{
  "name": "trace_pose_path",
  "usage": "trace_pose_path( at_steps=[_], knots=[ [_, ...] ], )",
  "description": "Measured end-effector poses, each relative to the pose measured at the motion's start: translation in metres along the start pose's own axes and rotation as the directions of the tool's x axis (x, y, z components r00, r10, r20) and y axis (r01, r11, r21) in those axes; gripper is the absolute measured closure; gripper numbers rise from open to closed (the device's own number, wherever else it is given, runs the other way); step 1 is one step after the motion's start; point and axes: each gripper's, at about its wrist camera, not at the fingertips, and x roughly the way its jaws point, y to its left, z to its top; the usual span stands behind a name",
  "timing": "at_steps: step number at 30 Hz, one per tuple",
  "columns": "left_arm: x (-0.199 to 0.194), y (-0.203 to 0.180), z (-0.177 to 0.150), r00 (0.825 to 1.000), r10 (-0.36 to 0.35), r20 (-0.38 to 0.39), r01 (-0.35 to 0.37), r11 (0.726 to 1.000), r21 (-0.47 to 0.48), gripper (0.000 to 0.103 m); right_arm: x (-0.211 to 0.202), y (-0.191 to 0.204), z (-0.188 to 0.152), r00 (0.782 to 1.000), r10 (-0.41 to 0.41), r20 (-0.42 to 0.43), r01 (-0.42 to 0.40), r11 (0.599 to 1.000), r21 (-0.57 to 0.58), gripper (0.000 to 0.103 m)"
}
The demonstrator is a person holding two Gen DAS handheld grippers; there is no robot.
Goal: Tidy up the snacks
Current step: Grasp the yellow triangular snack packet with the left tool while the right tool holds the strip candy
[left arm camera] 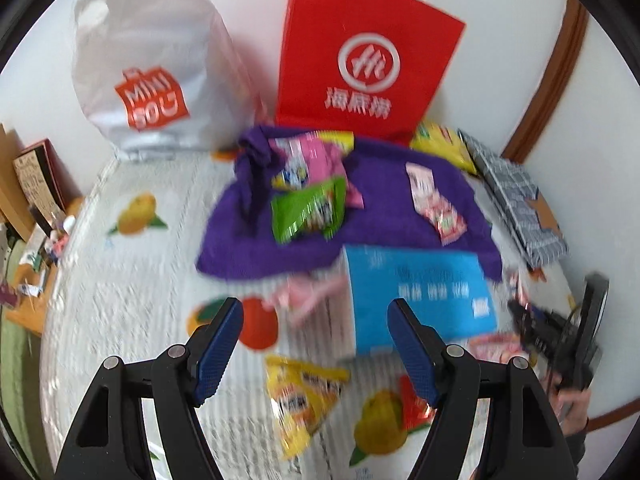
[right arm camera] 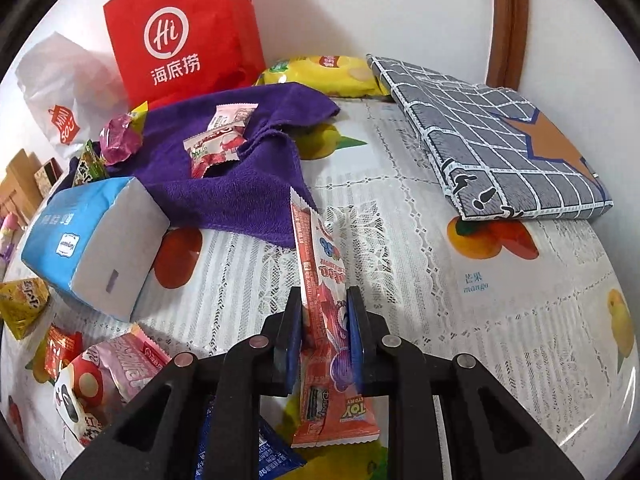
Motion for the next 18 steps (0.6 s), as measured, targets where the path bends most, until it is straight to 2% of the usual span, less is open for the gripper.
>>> trace_pose_path(
  at_steps=[4, 8, 14, 17, 18],
  knots=[
    [0.012, -0.006, -0.024, 0.998, 0.036, -0.042, -0.035, 0.999, 0.029, 0.030, -0.002, -0.005, -0.002, 1.000, 0.030, 0.005, -0.031, 0.999, 0.030, 0.083],
    [0.024, -0.007, -0.045, 0.997, 0.017, -0.073, -0.013, 0.999, 0.048, 0.030, -0.004, -0.005, -0.004, 1.000, 0.030, 0.007, -0.030, 0.999, 0.040, 0.083],
    [0.039, -0.007, -0.065, 0.994, 0.042, -0.100, -0.035, 0.997, 0.068, 0.031, -0.013, -0.007, -0.010, 1.000, 0.027, -0.006, -0.027, 0.998, 0.049, 0.084],
    [0.043, -0.005, -0.070, 0.995, 0.050, -0.086, -0.044, 0.997, 0.071, 0.035, -0.021, -0.008, -0.014, 1.000, 0.020, 0.003, -0.020, 0.999, 0.040, 0.084],
    [0.044, -0.005, -0.071, 0.995, 0.055, -0.084, -0.049, 0.996, 0.074, 0.042, -0.022, -0.008, -0.016, 1.000, 0.016, 0.002, -0.016, 0.999, 0.033, 0.084]
  ],
)
